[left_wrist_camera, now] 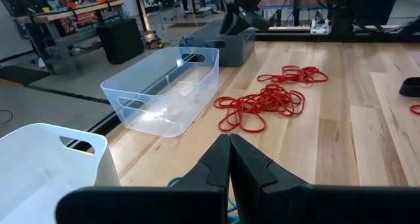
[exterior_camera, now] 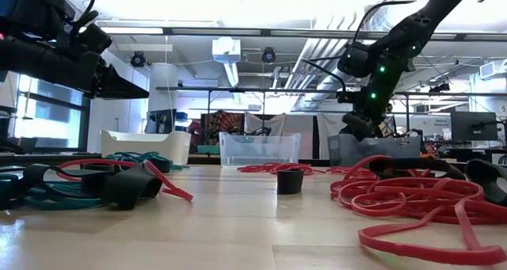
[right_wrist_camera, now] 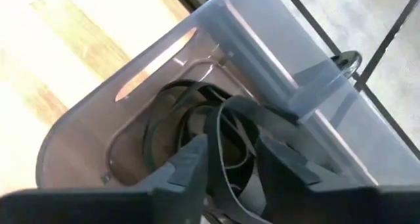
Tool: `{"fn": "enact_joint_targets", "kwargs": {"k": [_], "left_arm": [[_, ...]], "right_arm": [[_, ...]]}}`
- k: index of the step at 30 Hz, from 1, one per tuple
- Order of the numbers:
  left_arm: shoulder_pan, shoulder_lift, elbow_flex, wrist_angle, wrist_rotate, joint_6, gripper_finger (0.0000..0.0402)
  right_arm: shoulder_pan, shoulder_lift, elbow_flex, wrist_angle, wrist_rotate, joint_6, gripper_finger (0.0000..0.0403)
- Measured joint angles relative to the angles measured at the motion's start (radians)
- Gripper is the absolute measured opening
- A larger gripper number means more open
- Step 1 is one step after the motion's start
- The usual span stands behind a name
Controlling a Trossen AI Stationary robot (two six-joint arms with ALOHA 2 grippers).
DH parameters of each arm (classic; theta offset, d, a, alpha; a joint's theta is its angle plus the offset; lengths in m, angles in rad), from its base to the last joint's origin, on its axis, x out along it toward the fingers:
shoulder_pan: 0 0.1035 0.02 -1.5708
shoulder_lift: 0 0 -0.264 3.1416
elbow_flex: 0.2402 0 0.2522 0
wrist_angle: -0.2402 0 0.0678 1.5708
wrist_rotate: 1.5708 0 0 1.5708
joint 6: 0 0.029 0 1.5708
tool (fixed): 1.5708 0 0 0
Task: Sort rubber bands into baskets
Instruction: Put the black rubber band into the black bin
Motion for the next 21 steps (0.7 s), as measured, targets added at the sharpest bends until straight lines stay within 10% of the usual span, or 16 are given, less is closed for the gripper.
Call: {"fn": "enact_joint_targets", "kwargs": {"k": [6,15,21], "left_arm": [[0.000,0.000,0.000,0.000,0.000,0.000,0.0000],[0.000,0.000,0.000,0.002,0.000,-0.001,0.0000],[0.000,0.000,0.000,0.006,0.000,-0.008,0.0000]], "right_arm": [[0.002,-0.040,0.000,0.003,-0.019,-0.002,0.0133],[0.003,-0.176,0.002,-0.041,-0.120,0.013,0.0012],[0.007,-0.178,0.002,-0.019,-0.222,0.042,0.0007]]}}
